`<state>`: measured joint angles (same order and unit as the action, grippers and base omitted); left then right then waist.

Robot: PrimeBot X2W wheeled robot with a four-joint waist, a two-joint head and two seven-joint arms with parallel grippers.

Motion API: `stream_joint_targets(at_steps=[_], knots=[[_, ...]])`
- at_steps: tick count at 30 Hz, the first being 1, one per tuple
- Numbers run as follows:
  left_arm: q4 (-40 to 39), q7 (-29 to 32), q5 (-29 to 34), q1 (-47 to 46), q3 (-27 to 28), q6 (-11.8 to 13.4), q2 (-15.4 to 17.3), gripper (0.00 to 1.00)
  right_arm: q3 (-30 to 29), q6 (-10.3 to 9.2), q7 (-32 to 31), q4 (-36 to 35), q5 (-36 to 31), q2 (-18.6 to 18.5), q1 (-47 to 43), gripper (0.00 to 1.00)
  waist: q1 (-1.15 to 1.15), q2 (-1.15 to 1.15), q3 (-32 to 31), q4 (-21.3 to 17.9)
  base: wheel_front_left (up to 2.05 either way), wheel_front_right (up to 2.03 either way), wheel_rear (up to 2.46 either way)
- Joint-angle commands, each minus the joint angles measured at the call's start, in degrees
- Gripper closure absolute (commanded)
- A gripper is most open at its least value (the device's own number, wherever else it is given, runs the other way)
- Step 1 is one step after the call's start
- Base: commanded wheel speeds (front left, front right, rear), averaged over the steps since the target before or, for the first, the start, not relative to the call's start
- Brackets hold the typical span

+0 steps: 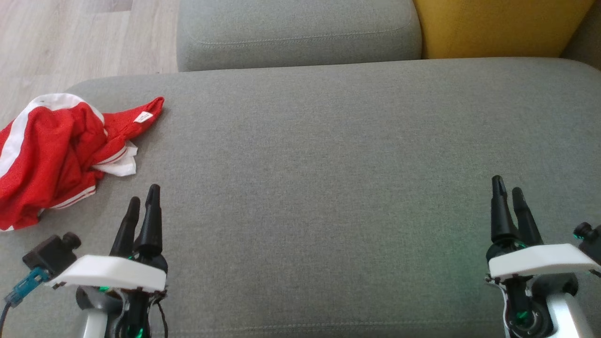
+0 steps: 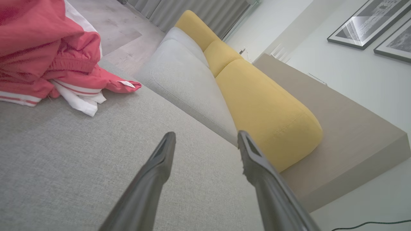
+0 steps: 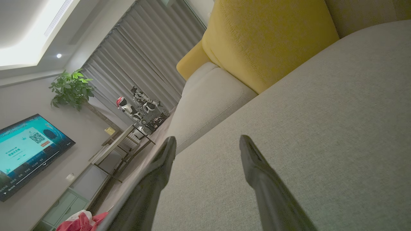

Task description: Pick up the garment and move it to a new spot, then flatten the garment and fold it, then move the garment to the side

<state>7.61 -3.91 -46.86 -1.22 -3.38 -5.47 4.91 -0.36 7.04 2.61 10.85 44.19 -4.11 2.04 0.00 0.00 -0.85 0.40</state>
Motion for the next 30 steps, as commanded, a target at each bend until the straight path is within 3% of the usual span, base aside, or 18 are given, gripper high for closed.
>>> stream_joint_targets(at_steps=[1,30], knots=[[-2.4,-0.63,1.11,-1.98,0.7,0.2,1.19,0.0,0.8,0.25,0.76,-2.0,-1.24,-0.65,2.72,0.0,0.0,0.0,-0.01,-0.01,0.0,0.0,0.0],[-0.12,-5.49,21.02,-1.22,-3.77,2.45,2.74,0.0,3.21,0.35,4.22,-0.09,-22.78,0.6,1.57,0.0,0.0,0.0,-0.37,-0.65,0.0,0.0,0.0]])
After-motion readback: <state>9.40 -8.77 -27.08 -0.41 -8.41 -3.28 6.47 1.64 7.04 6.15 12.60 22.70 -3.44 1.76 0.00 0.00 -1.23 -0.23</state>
